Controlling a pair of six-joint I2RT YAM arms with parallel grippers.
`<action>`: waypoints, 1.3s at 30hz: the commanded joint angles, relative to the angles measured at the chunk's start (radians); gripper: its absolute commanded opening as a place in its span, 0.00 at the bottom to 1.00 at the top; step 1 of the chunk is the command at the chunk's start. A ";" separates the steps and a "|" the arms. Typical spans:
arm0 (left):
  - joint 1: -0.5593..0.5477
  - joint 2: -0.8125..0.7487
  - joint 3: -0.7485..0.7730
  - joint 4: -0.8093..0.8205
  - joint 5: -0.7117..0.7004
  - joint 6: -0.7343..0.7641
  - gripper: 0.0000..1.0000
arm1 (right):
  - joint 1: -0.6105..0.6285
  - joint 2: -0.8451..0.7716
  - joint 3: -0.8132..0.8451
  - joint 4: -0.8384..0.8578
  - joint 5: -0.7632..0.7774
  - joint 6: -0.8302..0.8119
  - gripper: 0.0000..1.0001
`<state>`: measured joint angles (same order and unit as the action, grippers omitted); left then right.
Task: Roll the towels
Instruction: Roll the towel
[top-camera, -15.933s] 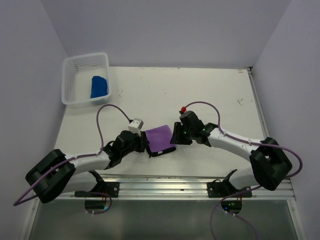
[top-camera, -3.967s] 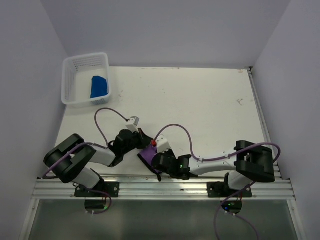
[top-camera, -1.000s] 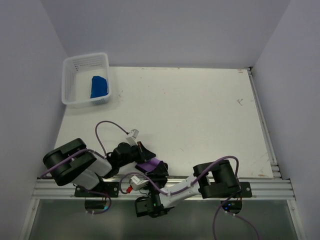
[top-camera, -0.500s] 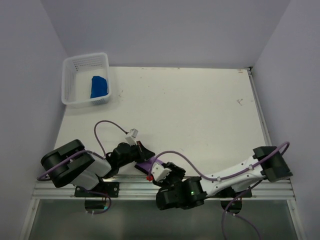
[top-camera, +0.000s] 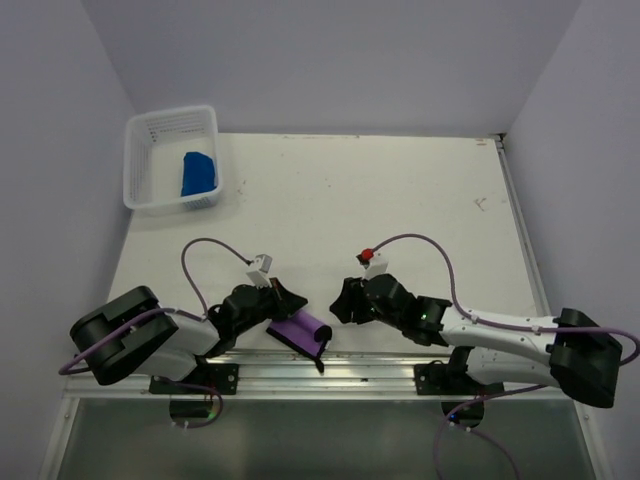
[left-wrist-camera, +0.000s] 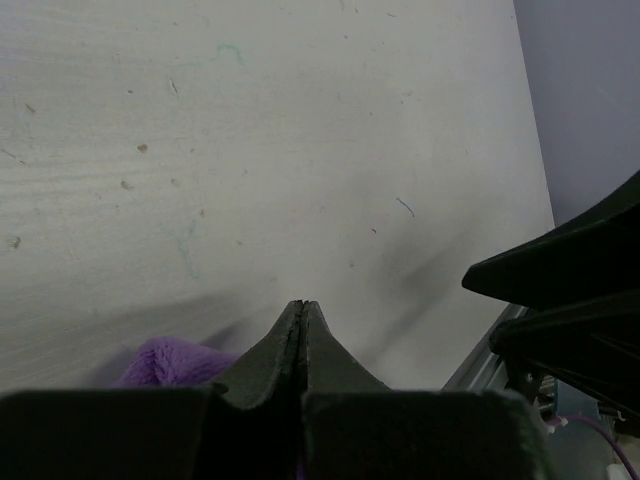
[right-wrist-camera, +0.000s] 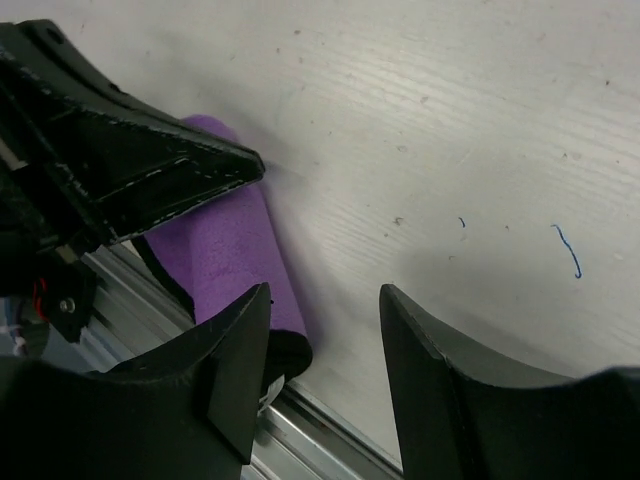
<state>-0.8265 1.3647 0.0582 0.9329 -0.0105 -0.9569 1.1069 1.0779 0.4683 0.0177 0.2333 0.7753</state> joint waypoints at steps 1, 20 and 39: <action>-0.002 0.004 -0.113 0.015 -0.043 0.035 0.00 | -0.088 0.053 -0.054 0.241 -0.244 0.177 0.51; -0.034 -0.013 -0.169 0.055 -0.103 0.010 0.00 | -0.084 0.309 0.001 0.366 -0.396 0.211 0.56; -0.036 -0.016 -0.141 0.009 -0.098 0.018 0.00 | 0.181 0.336 0.203 -0.108 0.047 -0.060 0.42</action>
<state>-0.8589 1.3624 0.0559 0.9405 -0.0830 -0.9581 1.2324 1.4143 0.5900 0.0582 0.1028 0.7898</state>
